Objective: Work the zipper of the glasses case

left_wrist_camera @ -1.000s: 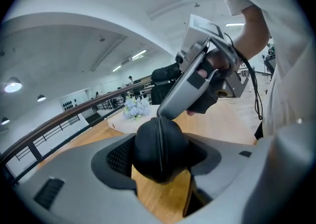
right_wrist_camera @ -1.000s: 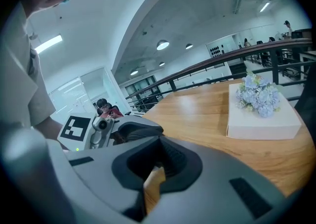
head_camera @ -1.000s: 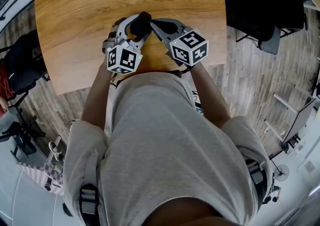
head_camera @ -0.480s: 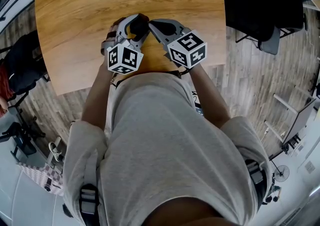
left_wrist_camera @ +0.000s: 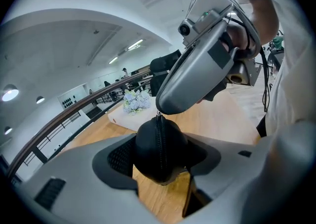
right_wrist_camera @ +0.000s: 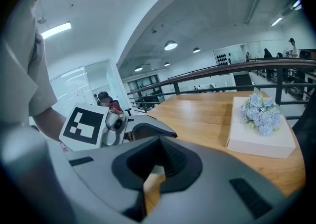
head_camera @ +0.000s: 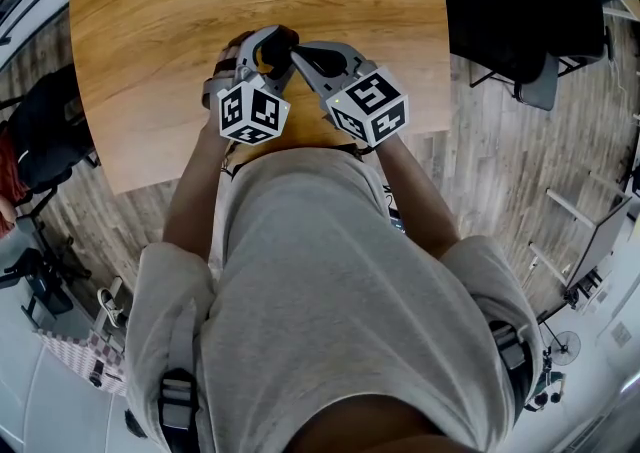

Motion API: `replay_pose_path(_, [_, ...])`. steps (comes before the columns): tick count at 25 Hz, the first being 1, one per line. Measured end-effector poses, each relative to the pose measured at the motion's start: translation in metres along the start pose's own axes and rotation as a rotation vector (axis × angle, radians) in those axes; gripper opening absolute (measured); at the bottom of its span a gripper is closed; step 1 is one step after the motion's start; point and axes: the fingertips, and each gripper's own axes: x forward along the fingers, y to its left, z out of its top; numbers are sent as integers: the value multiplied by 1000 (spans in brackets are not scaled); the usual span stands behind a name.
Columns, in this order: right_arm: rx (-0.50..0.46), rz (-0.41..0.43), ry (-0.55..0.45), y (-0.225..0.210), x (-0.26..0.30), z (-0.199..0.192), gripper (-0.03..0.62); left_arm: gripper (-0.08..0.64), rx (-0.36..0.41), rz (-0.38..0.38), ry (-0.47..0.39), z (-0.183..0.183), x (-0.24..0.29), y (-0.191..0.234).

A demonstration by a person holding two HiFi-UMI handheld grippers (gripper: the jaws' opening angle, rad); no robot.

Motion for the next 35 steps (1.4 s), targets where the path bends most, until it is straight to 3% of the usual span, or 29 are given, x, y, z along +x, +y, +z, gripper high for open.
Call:
replay_pose_path(9, [-2, 17, 11, 5, 2, 1, 25, 275, 18, -18, 6, 2, 8, -1])
replay_pose_path(17, [31, 93, 61, 14, 12, -12, 25, 275, 17, -69, 26, -10, 10, -11])
replay_pose_path(24, [-13, 154, 109, 30, 20, -28, 28, 276, -44, -45, -14, -34, -11, -11])
replay_pose_path(35, [-4, 33, 163, 7, 28, -64, 27, 276, -9, -46, 133, -119, -30, -14])
